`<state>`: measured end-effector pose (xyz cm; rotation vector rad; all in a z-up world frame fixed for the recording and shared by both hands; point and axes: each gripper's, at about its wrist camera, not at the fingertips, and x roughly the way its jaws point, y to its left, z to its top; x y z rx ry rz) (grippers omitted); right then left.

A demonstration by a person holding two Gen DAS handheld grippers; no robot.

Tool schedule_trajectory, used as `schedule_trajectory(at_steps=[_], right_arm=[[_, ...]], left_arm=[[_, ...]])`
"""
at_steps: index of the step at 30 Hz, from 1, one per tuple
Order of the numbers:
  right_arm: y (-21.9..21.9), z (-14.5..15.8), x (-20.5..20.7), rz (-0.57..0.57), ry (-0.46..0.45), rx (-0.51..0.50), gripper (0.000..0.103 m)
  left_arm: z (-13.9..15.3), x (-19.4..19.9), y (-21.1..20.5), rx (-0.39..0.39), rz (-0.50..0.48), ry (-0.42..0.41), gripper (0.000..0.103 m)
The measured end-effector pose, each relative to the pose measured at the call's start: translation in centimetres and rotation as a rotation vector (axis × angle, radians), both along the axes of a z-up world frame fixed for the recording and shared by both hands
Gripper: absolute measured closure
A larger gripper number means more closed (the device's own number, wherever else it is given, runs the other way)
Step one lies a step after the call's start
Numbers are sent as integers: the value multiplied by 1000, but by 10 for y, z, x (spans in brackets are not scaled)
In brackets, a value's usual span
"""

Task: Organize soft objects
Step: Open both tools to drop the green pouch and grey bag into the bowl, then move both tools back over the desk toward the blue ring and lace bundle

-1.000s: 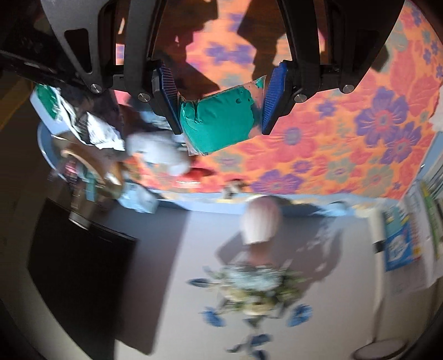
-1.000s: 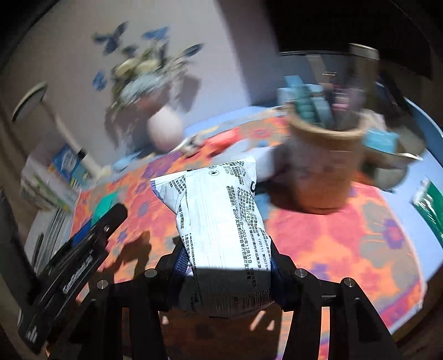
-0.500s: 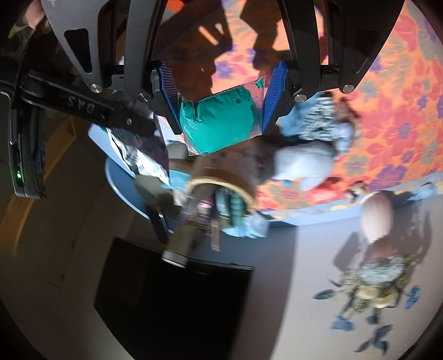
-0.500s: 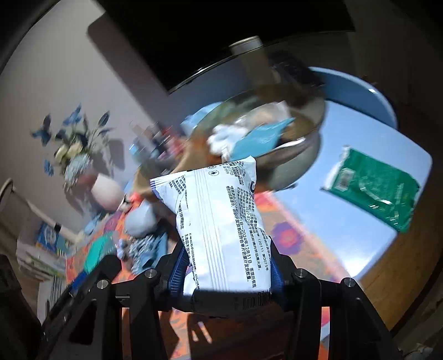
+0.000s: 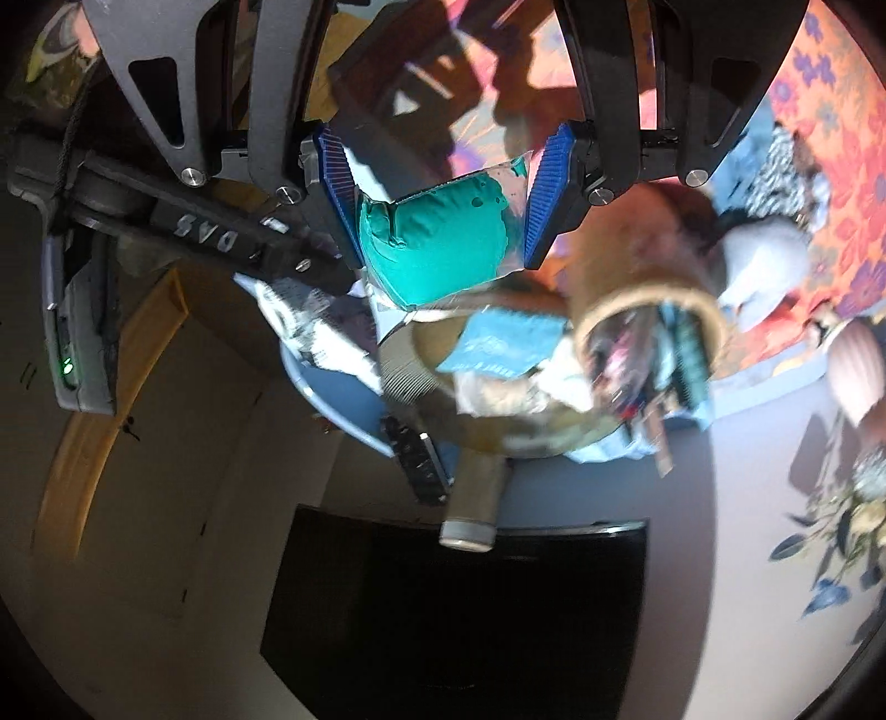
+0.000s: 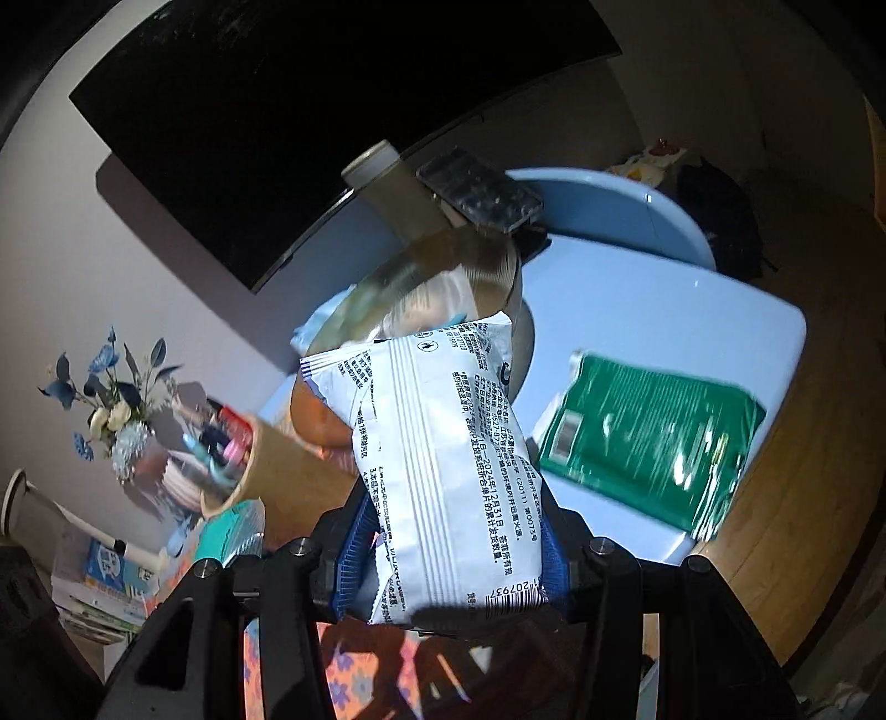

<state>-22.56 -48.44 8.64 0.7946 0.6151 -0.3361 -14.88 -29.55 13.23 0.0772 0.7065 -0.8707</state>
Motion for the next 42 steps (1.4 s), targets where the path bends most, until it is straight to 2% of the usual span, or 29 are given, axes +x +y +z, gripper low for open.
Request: schedule_trajectory(at_steps=[4, 8, 12, 16, 19, 20, 21, 22, 27, 30, 37, 42], right_arm=[[-17, 6, 11, -7, -10, -3, 52], [-34, 18, 30, -12, -24, -26, 52], [-54, 29, 58, -15, -24, -52, 52], [-73, 33, 83, -20, -15, -50, 52], [-85, 32, 104, -18, -13, -53, 50], [-89, 29, 113, -4, -1, -58, 39], [-91, 25, 119, 4, 22, -62, 27], [-94, 19, 123, 9, 50, -62, 26], [-104, -1, 108, -12, 58, 4, 26], [-102, -4, 96, -28, 74, 10, 26], [-75, 17, 74, -10, 69, -39, 26], [-52, 33, 62, 2, 54, -74, 26]], left_arm=[[14, 11, -21, 7, 19, -18, 51], [22, 35, -40, 9, 94, 11, 50], [27, 60, -56, 2, 126, 50, 50], [34, 78, -71, 10, 157, 11, 48], [34, 94, -77, 2, 185, 3, 30], [33, 98, -77, -10, 184, 9, 19], [32, 102, -77, -23, 184, 16, 18], [32, 104, -77, -29, 180, 20, 18], [30, 104, -77, -35, 144, 13, 18], [31, 98, -75, -40, 128, 10, 18], [49, 65, -63, -54, 93, -61, 18], [62, 47, -40, -79, 93, -73, 18]])
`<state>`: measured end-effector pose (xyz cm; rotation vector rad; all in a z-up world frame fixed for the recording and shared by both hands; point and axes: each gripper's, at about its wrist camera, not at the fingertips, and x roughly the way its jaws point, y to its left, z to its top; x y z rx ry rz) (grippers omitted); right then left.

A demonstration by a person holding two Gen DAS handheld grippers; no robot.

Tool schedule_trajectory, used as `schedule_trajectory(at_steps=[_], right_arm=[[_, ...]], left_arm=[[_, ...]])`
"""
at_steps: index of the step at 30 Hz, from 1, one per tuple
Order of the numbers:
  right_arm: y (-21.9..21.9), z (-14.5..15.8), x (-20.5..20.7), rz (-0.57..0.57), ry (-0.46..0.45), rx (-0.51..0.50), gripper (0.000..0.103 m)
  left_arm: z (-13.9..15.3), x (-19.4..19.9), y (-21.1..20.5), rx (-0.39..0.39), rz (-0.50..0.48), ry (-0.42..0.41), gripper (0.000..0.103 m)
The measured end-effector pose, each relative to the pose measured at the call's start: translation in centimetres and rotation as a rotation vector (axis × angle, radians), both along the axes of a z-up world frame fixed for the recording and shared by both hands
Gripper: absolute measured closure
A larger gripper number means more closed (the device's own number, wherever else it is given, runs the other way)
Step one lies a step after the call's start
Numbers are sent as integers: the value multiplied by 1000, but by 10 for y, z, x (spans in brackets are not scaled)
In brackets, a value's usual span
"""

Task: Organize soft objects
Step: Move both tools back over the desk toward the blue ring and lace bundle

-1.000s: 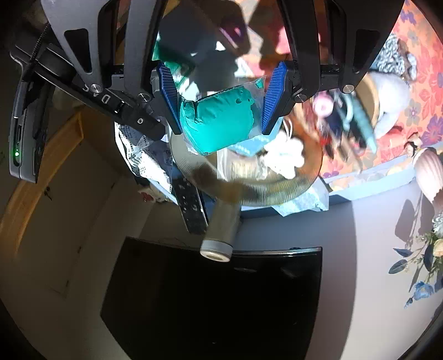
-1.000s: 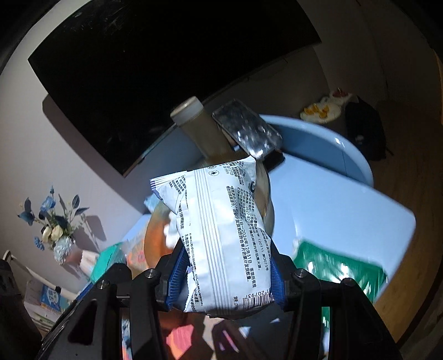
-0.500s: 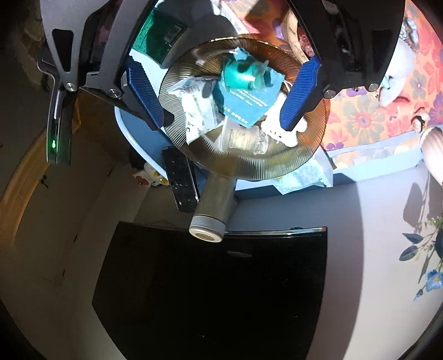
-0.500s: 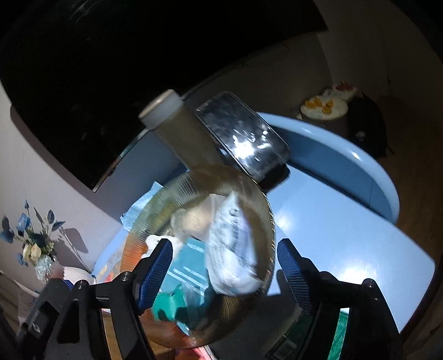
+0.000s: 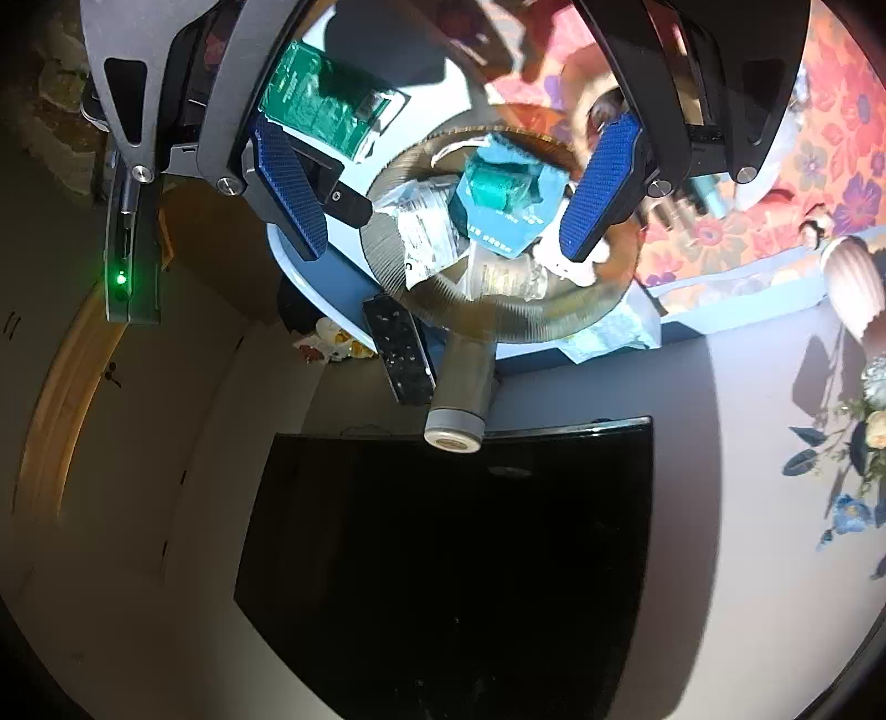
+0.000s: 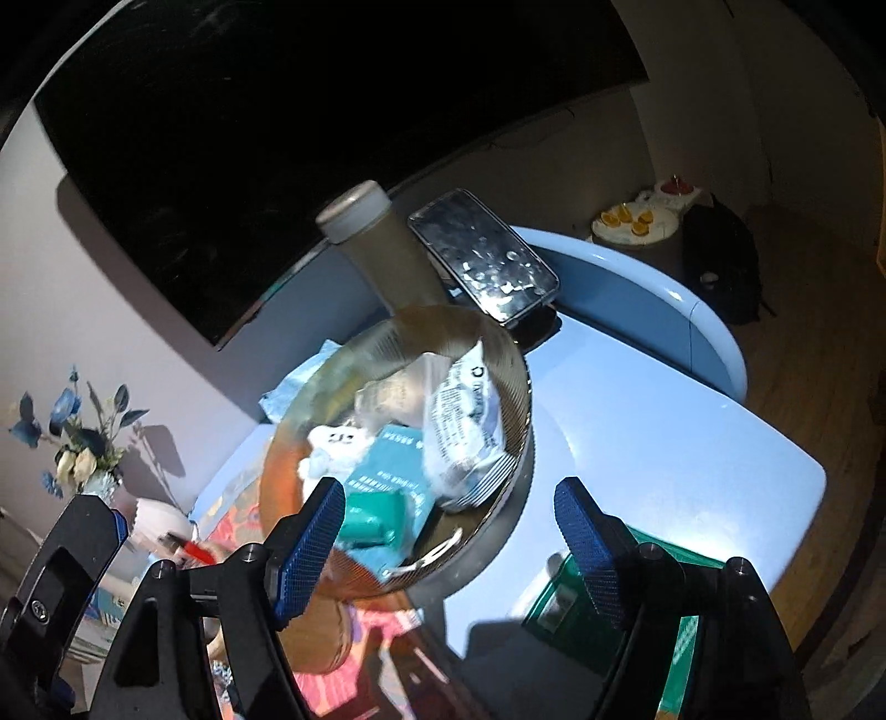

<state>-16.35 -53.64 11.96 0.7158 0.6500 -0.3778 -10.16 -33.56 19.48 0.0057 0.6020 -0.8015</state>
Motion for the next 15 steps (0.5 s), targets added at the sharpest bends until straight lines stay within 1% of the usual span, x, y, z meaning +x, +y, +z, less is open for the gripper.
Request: schedule_trajectory(at_steps=[3, 7, 11, 14, 15], right_arm=[[15, 10, -5, 16, -28, 2, 26], [38, 28, -9, 42, -74, -17, 26], [67, 47, -3, 93, -99, -58, 26], [95, 58, 7, 150, -114, -87, 26], [108, 62, 13, 178, -115, -101, 26]], left_arm=[[5, -9, 17, -6, 14, -17, 18], [11, -15, 49, -25, 59, -32, 18], [14, -7, 88, -35, 133, -26, 18], [16, 6, 129, -46, 209, -21, 18], [16, 12, 147, -47, 248, -21, 18]])
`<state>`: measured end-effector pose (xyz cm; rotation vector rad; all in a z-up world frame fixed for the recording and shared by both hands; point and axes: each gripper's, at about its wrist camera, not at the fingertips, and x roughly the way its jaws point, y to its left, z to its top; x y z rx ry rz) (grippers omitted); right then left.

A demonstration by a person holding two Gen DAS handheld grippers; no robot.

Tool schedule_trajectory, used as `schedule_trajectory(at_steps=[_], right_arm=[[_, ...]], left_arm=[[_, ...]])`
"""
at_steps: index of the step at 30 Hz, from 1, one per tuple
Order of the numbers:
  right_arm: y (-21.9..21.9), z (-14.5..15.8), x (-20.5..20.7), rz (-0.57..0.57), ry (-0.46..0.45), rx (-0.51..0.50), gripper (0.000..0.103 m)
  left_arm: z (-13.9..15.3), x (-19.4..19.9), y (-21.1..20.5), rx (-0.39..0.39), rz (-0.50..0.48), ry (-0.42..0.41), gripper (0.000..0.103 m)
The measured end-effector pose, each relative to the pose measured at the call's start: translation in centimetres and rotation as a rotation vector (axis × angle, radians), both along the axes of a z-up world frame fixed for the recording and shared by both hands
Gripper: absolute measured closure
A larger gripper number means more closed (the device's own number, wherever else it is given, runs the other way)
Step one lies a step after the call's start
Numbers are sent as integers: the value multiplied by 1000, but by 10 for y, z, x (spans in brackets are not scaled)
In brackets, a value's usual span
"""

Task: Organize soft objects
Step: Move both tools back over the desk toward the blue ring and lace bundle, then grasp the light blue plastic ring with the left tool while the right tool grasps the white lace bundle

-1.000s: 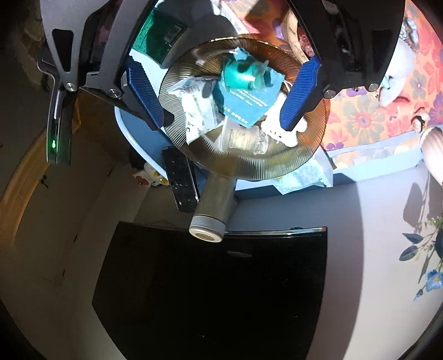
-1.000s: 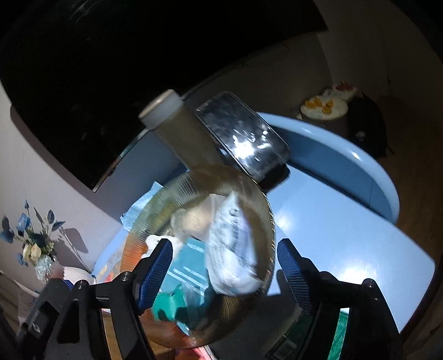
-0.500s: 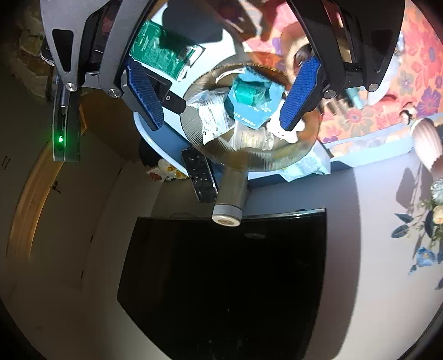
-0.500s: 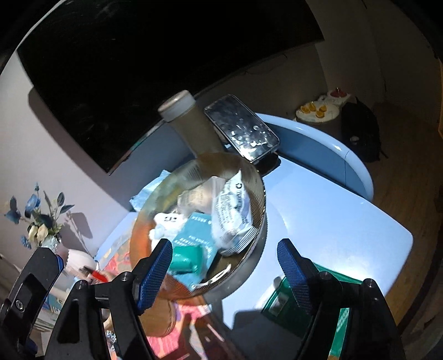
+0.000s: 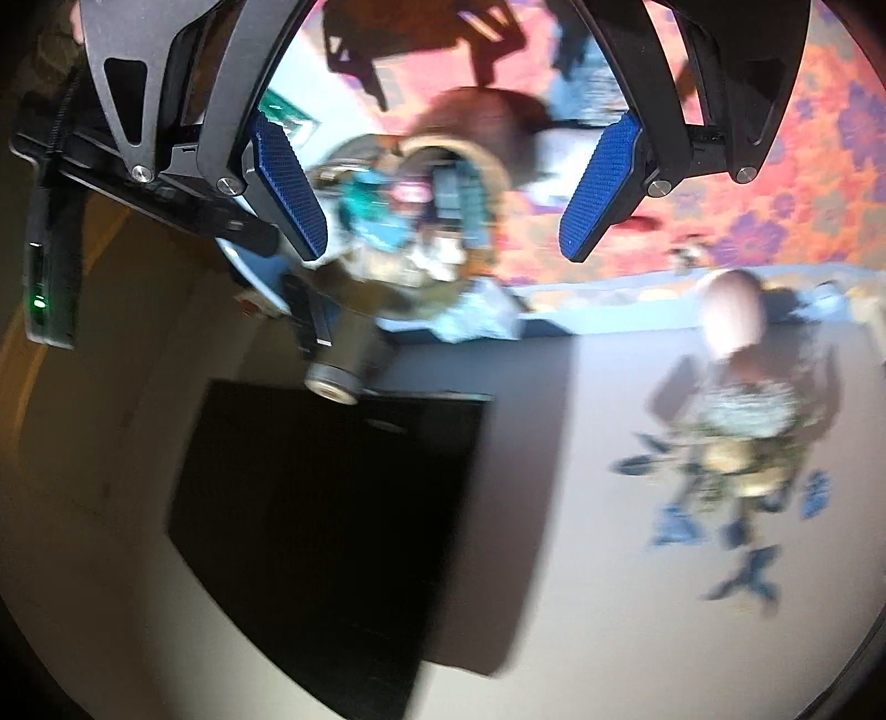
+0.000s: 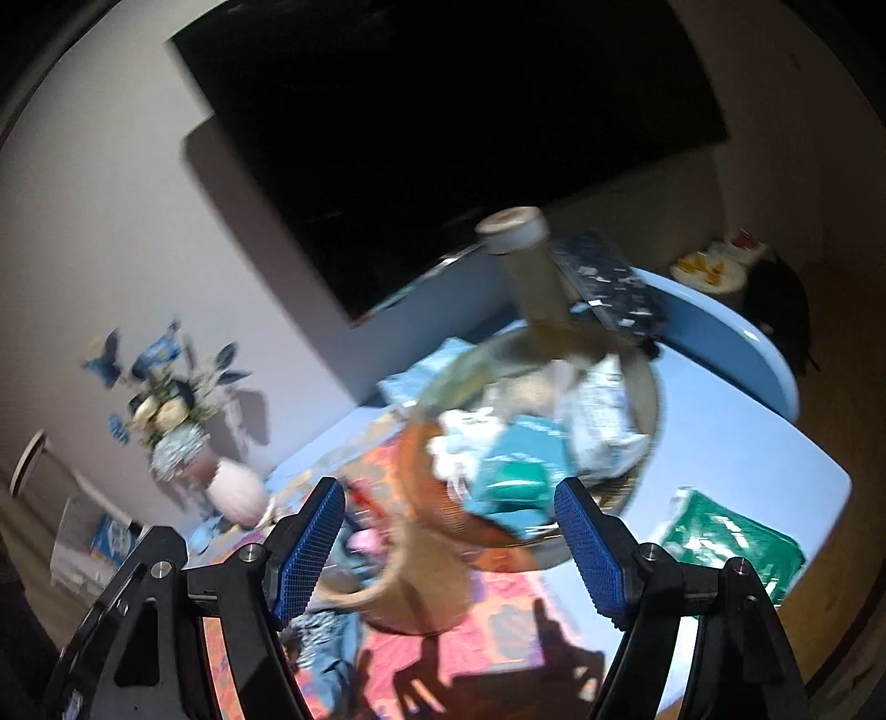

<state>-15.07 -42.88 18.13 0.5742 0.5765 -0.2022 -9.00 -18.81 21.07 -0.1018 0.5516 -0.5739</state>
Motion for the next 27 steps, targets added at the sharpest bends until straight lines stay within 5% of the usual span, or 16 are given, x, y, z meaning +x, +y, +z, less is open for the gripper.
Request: schedule_trajectory(at_steps=[14, 21, 27], right_arm=[[161, -9, 117, 322, 70, -87, 26], [236, -72, 224, 479, 249, 3, 37], [272, -125, 283, 410, 360, -67, 37]], left_arm=[[-43, 126, 237, 88, 530, 145, 18], [-111, 216, 294, 114, 546, 246, 18], [-168, 285, 303, 181, 549, 309, 18]])
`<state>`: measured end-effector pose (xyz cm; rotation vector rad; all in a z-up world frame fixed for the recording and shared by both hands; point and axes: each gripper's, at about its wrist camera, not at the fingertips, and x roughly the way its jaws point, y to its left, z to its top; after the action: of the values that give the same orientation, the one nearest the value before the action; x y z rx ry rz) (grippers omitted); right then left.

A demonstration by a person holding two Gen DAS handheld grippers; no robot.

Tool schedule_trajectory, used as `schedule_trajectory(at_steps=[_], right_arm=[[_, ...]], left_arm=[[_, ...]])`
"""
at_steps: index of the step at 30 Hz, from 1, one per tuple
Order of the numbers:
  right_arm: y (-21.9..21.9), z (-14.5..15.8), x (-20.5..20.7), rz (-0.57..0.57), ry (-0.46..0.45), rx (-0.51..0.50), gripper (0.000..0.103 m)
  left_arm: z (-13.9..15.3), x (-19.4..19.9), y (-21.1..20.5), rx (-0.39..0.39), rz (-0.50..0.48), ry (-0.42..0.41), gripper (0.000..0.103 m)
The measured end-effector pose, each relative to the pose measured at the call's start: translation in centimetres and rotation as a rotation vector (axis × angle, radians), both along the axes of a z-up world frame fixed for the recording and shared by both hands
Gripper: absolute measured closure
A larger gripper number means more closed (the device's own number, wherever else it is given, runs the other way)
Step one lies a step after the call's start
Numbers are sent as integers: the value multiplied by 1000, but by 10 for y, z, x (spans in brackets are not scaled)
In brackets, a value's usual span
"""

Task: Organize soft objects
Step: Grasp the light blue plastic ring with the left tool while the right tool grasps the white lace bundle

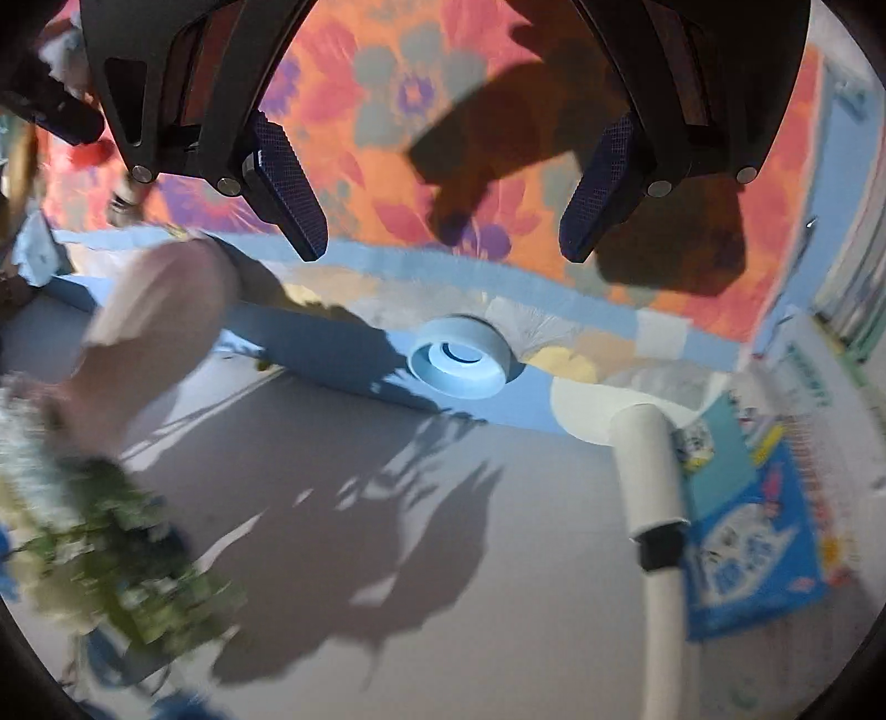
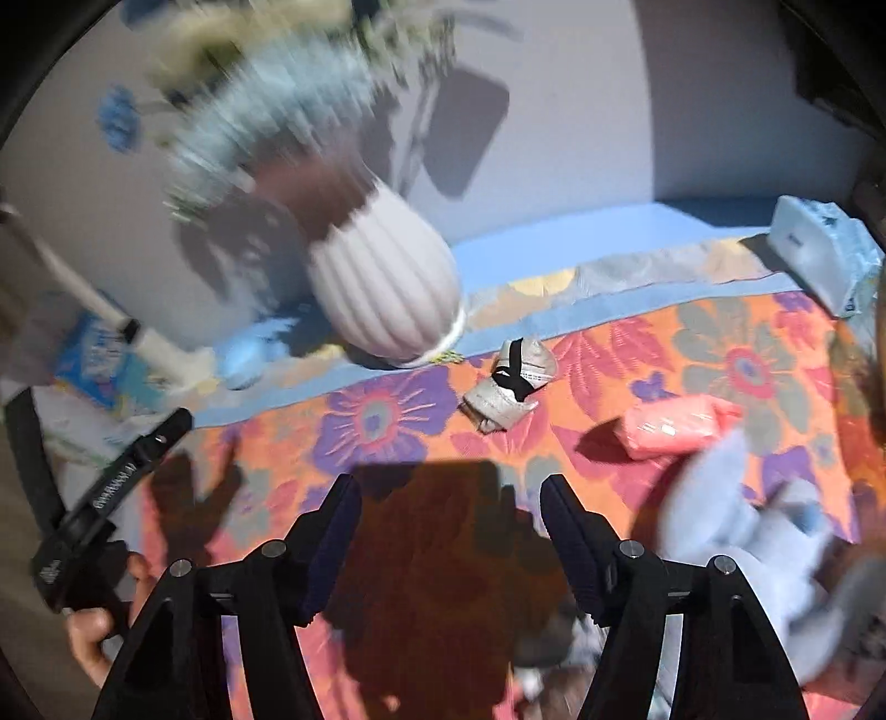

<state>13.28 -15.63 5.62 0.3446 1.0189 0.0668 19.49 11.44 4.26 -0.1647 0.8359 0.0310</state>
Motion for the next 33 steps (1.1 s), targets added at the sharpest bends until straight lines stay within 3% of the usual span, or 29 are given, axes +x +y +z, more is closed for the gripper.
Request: schedule_trajectory(at_steps=[3, 5, 8, 11, 14, 17, 19, 21, 23, 27, 33], right_arm=[[6, -24, 20, -46, 32, -90, 37], [3, -38, 29, -74, 46, -99, 36], [4, -38, 37, -115, 13, -140, 33], [6, -41, 45, -139, -7, -114, 19], [7, -41, 49, -182, -36, -149, 19], [10, -43, 52, -201, -65, -181, 19], [11, -42, 52, -209, -75, -200, 29], [8, -42, 52, -223, -86, -208, 55], [4, -41, 49, -226, -93, -191, 63], [-6, -40, 41, -201, -121, -91, 68], [-1, -25, 12, -105, -130, -8, 68]], left_arm=[[-21, 36, 4, -1, 33, 30, 18], [-29, 54, 5, 21, 48, 43, 18], [-40, 78, -1, 71, 40, 74, 18], [-38, 93, -10, 127, 34, 67, 18], [-44, 106, -18, 182, 24, 100, 19], [-46, 106, -22, 214, 25, 102, 33], [-45, 103, -22, 203, 15, 87, 38], [-41, 99, -20, 177, -3, 66, 40], [-37, 93, -21, 186, 4, 40, 40], [-17, 63, -23, 156, 2, -51, 40], [20, -9, -38, 94, -18, -108, 40]])
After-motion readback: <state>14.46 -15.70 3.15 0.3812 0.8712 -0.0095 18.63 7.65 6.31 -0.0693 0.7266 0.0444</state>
